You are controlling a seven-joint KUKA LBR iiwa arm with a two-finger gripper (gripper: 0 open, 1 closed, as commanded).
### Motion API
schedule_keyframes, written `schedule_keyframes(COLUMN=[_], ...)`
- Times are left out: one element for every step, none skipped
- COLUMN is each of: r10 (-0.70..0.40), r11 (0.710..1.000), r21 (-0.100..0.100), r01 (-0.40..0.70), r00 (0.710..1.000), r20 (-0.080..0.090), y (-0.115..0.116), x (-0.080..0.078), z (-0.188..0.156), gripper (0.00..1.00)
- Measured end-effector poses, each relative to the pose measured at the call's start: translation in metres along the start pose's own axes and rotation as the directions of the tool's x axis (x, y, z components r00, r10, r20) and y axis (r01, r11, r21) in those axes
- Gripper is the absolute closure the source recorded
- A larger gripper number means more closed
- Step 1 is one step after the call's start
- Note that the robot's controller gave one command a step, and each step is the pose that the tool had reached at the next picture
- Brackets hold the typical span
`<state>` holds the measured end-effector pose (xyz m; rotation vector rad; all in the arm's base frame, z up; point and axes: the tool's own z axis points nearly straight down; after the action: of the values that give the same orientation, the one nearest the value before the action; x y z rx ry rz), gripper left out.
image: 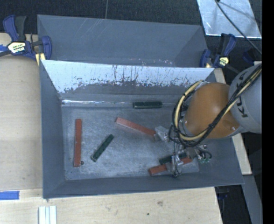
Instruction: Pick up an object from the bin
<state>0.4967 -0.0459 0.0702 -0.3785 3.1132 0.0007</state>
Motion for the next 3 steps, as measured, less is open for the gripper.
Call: schedule_keyframes(r10=[-0.133,-0.082,-0.063], r11=[0.991,0.997,0.998], r21=[0.002,-0.001,0.005], r01=[0.133,0.082,0.063], r00=[0.991,0.997,0.998], r20=[0.001,-0.006,0.01], y=[-0.006,-0.005,-0.017], x=[0.008,0.015,0.012], z=[-0.031,-0.03,-0.002], gripper=[0.0,0.0,0.0])
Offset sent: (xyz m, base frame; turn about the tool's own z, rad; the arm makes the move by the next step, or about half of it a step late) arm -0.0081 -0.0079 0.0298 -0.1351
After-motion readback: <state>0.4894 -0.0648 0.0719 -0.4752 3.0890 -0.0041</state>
